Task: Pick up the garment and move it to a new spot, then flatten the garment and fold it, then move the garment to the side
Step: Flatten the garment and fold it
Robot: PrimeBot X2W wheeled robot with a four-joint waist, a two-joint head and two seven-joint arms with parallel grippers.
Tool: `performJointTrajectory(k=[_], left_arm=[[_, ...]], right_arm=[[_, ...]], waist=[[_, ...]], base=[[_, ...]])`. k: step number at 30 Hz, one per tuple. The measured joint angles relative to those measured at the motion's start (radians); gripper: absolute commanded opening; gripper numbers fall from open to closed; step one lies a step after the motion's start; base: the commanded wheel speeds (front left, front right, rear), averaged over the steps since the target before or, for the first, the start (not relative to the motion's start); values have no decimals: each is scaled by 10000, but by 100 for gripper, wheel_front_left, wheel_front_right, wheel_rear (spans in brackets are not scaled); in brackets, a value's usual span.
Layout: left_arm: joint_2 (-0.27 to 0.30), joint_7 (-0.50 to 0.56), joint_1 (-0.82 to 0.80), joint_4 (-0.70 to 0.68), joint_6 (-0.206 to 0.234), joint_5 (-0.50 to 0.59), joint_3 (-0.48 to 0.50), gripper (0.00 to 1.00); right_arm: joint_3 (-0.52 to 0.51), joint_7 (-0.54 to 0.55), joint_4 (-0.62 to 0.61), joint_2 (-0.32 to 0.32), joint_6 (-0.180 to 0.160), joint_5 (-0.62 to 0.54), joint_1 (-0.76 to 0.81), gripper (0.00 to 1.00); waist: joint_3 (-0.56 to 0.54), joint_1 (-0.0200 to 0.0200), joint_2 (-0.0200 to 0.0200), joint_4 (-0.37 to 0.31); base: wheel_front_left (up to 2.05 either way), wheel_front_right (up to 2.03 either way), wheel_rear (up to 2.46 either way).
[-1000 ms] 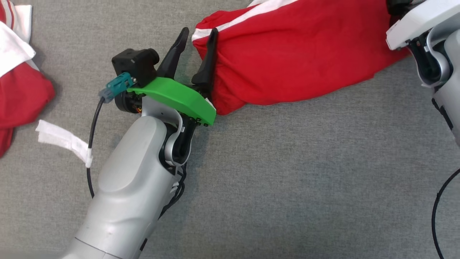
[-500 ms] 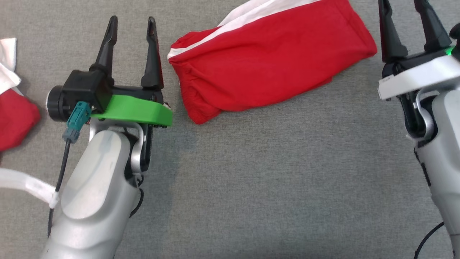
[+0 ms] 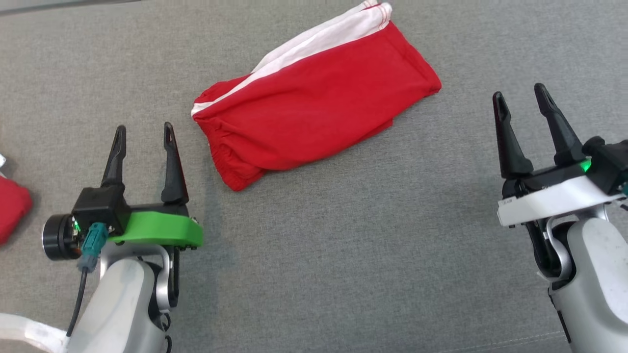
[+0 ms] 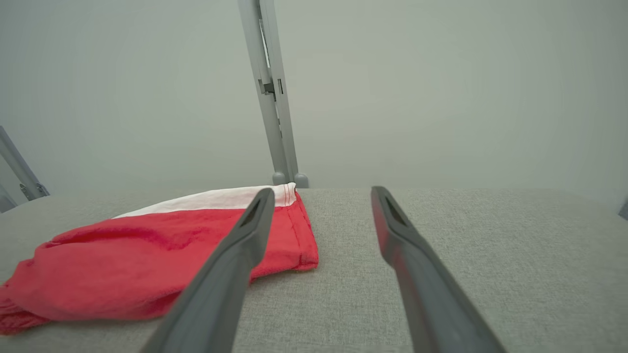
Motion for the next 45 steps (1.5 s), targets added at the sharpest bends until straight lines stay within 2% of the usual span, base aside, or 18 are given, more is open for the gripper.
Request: performJointTrajectory(k=[13,28,38,45], left_arm=[[-73,0,859,-236,82,-2,211,100],[69,4,686,-454,86,247,86,100],[77,2,-112,-1122,107,464,56,100],[-282,0,-541,-1367,-52,673,-169,100]], right_arm=[[-359,662,-1143,472,0,-313,1230,100],[-635,878,-1233,483,0,-313,1281,100],[-554,999,-679,81,0,-151,183,100],[-79,1026,823,-412,0,173,-1098,100]], waist=[[-756,0,0,-260],[-441,1,0,-106],[468,1,0,404],[1088,1,0,1045]], base=[[0,0,0],[0,0,0],[0,0,0],[0,0,0]])
